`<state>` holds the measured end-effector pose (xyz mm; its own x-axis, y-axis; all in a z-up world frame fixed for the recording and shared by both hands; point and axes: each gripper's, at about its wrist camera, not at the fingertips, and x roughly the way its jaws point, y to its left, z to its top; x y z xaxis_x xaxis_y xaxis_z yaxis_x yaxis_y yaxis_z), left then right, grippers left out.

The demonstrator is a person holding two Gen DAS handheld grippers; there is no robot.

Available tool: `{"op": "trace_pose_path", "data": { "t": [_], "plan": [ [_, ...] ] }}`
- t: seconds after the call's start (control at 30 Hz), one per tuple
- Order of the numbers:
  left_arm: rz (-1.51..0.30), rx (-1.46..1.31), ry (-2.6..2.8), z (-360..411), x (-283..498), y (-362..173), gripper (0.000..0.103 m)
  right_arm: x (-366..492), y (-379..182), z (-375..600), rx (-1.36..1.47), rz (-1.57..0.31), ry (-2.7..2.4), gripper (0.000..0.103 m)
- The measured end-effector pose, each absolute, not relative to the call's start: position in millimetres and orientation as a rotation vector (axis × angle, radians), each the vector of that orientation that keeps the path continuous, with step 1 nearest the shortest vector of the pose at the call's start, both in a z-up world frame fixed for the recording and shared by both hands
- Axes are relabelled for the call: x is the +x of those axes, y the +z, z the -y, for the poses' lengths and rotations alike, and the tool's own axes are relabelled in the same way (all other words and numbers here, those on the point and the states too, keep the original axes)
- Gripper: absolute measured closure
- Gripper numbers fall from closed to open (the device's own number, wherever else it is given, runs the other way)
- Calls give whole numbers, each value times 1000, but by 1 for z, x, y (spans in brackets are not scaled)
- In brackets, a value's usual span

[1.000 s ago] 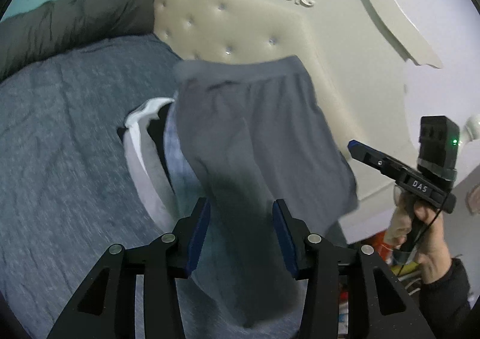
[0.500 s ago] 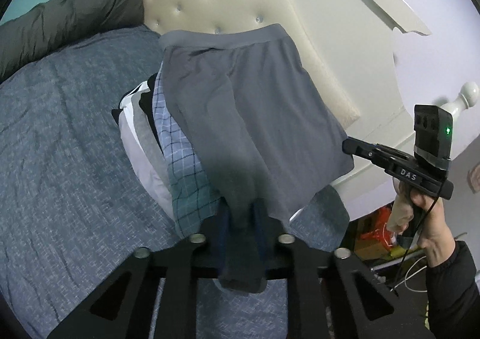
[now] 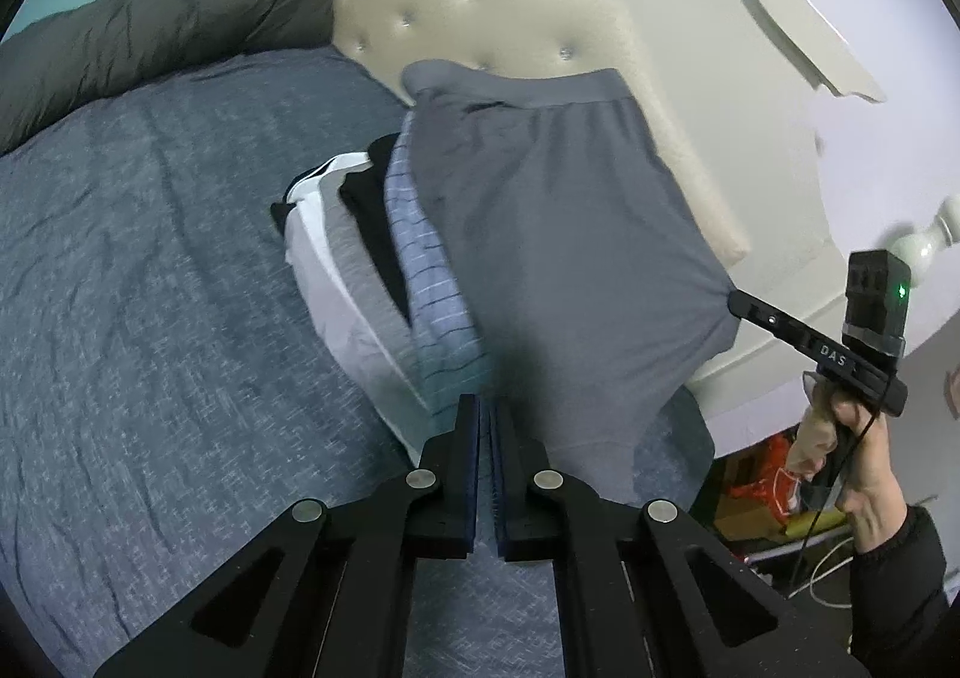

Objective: Fold clothes
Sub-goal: 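Lower the folded garment onto the clothes stack with both grippers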

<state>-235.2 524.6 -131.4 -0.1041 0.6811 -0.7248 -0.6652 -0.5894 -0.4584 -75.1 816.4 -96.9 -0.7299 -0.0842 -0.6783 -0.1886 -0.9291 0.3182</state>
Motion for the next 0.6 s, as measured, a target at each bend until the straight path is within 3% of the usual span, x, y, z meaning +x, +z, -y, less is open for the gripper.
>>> {"op": "trace_pose_path", "data": {
  "t": [0.6],
  "plan": [
    [-27,-1074,1891,-544,-213,-101,98,-98,-61,-798,-1017,-618,2907,101]
  ]
}}
